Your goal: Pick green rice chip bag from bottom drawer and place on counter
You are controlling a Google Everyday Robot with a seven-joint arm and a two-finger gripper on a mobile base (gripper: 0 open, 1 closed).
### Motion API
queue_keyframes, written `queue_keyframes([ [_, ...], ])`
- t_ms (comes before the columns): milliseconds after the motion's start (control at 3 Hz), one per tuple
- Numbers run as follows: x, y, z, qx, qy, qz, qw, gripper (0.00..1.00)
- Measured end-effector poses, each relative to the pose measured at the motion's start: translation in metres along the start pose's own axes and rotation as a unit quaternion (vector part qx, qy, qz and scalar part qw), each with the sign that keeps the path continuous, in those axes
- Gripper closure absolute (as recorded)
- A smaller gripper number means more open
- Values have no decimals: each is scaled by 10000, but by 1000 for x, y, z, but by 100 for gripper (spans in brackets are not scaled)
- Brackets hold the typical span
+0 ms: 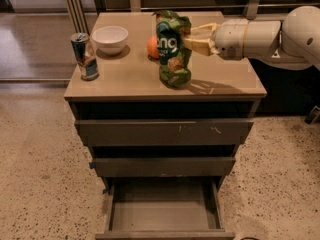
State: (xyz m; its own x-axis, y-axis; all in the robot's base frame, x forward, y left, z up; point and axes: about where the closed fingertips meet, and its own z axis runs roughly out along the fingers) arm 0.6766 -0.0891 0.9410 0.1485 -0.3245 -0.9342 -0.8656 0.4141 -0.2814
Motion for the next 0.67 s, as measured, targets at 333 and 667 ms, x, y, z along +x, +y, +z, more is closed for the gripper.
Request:
queue_keyframes([
  [333, 3, 0, -2, -56, 78, -9, 10000, 100],
  [667, 6, -1, -5, -154, 316, -10, 9994, 100],
])
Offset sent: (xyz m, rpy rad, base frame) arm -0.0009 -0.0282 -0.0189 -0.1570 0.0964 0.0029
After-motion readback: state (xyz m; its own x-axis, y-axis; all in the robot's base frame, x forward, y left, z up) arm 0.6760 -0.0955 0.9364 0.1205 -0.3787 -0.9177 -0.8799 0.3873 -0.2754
